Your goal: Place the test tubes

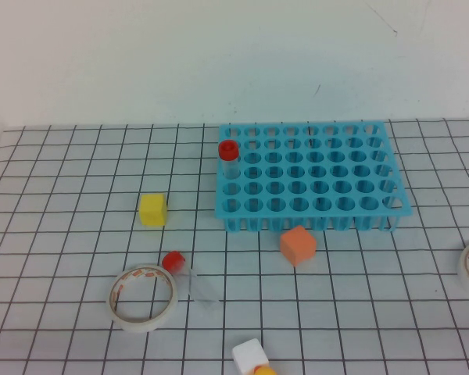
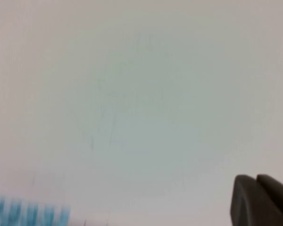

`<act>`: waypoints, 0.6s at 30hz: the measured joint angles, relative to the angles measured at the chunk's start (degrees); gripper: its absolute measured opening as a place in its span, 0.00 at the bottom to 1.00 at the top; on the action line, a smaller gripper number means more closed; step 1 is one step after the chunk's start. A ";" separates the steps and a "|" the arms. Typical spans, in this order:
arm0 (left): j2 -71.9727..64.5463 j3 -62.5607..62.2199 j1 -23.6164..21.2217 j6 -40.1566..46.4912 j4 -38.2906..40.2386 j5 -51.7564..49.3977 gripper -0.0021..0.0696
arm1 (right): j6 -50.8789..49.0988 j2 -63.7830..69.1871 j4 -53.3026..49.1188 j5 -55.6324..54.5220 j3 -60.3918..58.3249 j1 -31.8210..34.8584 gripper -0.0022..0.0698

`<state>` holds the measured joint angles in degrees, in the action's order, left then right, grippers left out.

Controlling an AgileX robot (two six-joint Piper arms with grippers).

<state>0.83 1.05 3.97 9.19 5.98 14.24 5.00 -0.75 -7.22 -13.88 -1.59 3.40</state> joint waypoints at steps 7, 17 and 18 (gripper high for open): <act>0.00 0.00 0.00 -0.19 -0.21 15.42 0.03 | 0.00 0.00 -0.14 -20.73 0.00 0.00 0.03; 0.00 -0.57 0.00 -8.04 -5.41 16.83 0.03 | 0.00 0.00 26.04 -24.24 0.00 0.00 0.03; 0.00 -1.82 0.00 -8.17 -5.98 13.78 0.03 | 0.00 0.00 27.55 -24.47 0.00 0.00 0.03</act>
<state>0.83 -0.76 3.97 1.01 0.00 28.02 5.00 -0.75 20.33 -38.35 -1.59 3.40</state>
